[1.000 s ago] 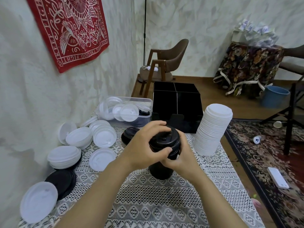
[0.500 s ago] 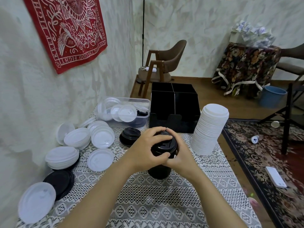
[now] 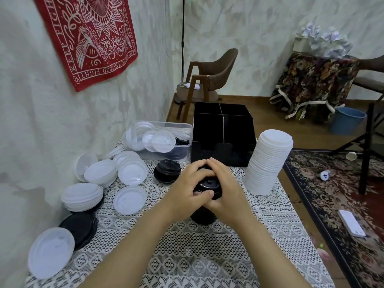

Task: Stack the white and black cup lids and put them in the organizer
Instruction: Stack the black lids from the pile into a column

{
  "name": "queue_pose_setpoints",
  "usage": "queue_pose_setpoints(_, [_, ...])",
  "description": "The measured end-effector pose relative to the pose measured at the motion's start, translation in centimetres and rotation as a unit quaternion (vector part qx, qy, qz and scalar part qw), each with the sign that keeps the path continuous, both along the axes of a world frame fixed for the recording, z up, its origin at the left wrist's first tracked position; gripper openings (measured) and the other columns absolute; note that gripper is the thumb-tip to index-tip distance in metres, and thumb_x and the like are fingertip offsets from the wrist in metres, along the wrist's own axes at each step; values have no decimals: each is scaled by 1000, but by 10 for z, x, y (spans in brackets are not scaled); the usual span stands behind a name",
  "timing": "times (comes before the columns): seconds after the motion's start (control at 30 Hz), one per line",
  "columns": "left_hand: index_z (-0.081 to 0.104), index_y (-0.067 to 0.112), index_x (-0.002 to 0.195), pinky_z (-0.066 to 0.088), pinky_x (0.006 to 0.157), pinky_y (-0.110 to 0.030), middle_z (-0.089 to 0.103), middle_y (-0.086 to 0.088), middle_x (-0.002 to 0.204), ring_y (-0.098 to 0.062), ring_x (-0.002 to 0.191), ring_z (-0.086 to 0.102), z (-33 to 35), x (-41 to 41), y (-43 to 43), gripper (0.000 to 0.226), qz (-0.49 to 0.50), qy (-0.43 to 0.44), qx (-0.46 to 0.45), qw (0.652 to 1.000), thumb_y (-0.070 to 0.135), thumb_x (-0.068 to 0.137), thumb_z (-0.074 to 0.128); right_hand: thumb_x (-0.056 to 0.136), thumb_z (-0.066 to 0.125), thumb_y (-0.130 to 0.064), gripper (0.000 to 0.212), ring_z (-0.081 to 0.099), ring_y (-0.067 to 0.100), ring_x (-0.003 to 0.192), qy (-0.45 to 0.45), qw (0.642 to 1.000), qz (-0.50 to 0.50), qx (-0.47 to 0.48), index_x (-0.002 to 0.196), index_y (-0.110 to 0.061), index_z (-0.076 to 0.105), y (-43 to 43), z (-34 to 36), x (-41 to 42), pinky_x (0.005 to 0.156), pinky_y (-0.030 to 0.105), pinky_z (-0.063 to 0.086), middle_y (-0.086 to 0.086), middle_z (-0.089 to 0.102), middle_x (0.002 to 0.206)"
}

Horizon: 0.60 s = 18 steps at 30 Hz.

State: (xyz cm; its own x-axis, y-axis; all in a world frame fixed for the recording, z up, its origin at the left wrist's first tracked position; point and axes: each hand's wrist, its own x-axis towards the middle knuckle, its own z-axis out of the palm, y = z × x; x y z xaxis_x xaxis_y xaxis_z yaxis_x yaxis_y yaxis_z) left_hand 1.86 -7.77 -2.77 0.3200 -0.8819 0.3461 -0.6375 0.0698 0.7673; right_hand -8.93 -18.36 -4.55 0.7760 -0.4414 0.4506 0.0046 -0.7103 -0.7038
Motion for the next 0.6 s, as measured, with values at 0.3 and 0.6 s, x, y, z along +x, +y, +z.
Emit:
queue_pose_setpoints(0.3, [44,18,133,36,102,-30,47,0,134,-16,124,44,-30,52,-4,50,272,54,31,960,18,87,64,70,63,-60,77,41,-1,127,-7,999,-41,-32,135,-19,57,1,-1,1,106,10,31,-10,46,139])
queue_pose_setpoints(0.6, [29,19,148,24,112,-46,29,-8,153,-28,140,28,-55,108,-21,83,310,-138,271,901,62,83,58,70,64,-59,76,42,1,128,-14,999,-43,-22,135,-21,57,2,-2,2,107,13,34,-9,47,139])
